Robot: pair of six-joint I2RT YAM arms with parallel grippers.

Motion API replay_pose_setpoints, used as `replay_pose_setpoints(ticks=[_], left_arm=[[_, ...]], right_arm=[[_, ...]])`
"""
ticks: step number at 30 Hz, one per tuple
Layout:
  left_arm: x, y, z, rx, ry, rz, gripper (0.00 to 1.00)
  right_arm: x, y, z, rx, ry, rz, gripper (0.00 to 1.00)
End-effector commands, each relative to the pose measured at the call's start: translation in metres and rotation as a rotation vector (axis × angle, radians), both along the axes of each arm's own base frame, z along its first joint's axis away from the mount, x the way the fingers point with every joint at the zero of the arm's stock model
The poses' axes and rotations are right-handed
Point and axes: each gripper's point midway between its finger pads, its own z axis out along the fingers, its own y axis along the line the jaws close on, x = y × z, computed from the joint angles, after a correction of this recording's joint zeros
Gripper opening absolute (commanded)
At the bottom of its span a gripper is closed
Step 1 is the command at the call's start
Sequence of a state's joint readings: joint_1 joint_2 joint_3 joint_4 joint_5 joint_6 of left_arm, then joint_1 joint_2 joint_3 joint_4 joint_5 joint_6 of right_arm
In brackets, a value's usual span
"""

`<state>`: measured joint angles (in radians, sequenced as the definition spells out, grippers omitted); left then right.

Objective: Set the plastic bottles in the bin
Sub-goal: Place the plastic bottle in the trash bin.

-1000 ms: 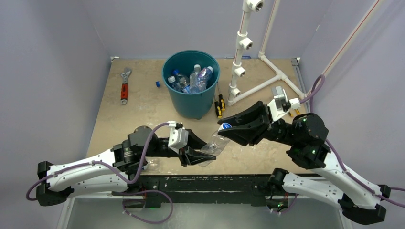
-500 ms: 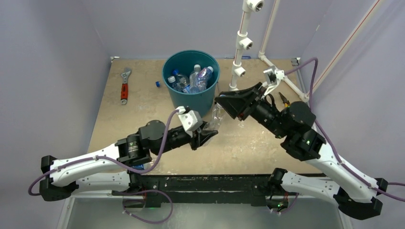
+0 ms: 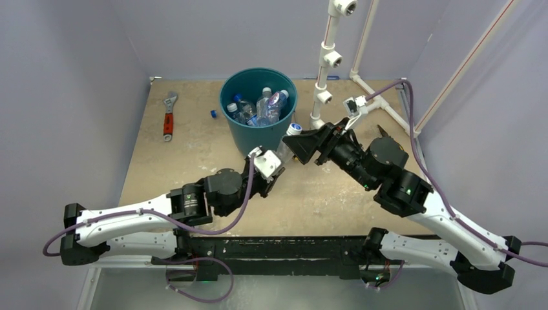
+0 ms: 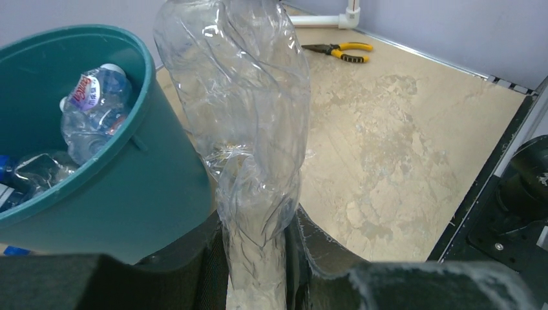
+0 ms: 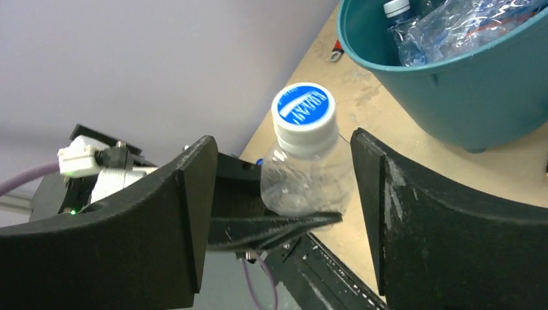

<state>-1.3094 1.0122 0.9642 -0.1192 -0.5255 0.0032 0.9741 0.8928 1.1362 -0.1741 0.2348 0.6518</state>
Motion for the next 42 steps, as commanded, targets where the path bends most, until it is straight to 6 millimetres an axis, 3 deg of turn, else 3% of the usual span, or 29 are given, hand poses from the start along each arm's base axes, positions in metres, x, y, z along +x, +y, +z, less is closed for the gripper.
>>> replay_pose_setpoints(ticks=[1, 5, 9, 11, 18, 21, 27, 36, 42], left_arm=[[-0.005, 0.010, 0.030, -0.112, -0.061, -0.021, 0.00], [-0.008, 0.004, 0.028, -0.105, -0.059, -0.055, 0.00], [-0.011, -0.003, 0.024, -0.093, -0.052, -0.085, 0.00], [-0.013, -0.006, 0.024, -0.091, -0.051, -0.100, 0.00], [-0.015, -0.008, 0.024, -0.088, -0.047, -0.117, 0.00], [-0.016, -0.008, 0.023, -0.085, -0.044, -0.120, 0.00], [-0.014, -0.007, 0.023, -0.086, -0.046, -0.111, 0.00], [-0.014, -0.004, 0.023, -0.093, -0.047, -0.103, 0.00], [-0.013, -0.002, 0.023, -0.101, -0.040, -0.093, 0.00]], right_arm=[[-0.017, 0.000, 0.015, -0.008, -0.047, 0.083, 0.78], [-0.020, 0.007, 0.015, -0.032, -0.069, 0.120, 0.80], [-0.012, 0.011, 0.016, -0.054, -0.072, 0.101, 0.69], [-0.006, 0.010, 0.016, -0.058, -0.070, 0.072, 0.68], [0.003, -0.007, 0.043, 0.014, -0.136, -0.031, 0.75], [0.004, -0.009, 0.049, 0.009, -0.154, -0.038, 0.70], [0.003, 0.000, 0.040, -0.022, -0.141, -0.007, 0.53], [0.004, 0.010, 0.020, -0.104, -0.096, 0.032, 0.60], [0.005, 0.003, 0.021, -0.103, -0.091, 0.001, 0.27]])
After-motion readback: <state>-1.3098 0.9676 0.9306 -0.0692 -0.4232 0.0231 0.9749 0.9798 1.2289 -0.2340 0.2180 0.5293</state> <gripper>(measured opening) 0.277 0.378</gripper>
